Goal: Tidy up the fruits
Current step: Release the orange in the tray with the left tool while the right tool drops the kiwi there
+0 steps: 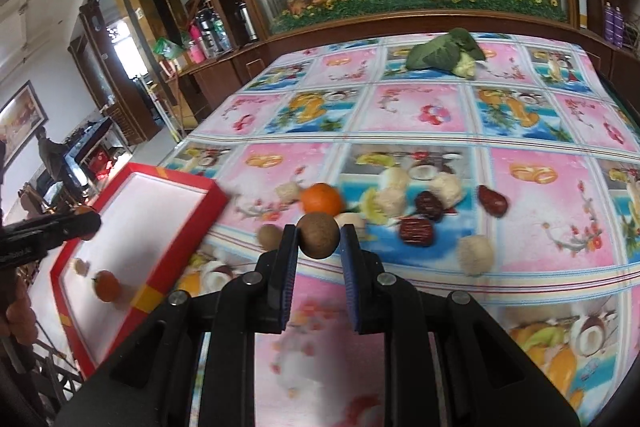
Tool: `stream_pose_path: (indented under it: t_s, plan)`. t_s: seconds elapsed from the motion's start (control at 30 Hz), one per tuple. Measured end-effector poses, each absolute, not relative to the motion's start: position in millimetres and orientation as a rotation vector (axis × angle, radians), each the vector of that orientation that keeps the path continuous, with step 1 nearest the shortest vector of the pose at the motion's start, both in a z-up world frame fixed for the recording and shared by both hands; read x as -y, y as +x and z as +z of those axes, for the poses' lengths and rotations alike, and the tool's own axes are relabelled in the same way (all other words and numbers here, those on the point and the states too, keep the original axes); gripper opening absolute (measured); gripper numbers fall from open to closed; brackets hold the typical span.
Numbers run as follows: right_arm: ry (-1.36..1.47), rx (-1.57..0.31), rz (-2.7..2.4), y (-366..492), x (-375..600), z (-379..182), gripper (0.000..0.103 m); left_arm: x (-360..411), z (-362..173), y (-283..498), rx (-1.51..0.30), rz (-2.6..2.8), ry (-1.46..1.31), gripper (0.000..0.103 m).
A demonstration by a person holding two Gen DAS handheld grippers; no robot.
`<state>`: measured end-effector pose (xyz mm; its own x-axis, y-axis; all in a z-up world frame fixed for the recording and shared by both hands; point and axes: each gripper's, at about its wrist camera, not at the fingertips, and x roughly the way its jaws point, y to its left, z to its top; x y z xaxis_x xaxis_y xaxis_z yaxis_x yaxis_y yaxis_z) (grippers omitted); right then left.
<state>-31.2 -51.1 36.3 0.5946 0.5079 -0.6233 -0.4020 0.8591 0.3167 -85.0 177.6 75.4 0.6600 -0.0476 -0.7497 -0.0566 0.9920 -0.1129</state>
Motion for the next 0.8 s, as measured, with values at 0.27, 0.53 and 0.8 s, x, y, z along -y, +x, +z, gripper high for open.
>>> stream_pose_path:
  t_s: [0.27, 0.53, 0.8]
  plan:
    - [0.116, -0.792, 0.72, -53, -46, 46, 0.024, -217, 63, -95, -0.859, 0.123, -0.132, 0.03]
    - [0.02, -0.841, 0.794, -56, -121, 41, 0.024, -246, 52, -103, -0.859, 0.183, -0.153, 0.03]
    - [-0.038, -0.907, 0.776, -50, -151, 29, 0.024, -252, 41, -98, -0.874, 0.209, -0.115, 0.03]
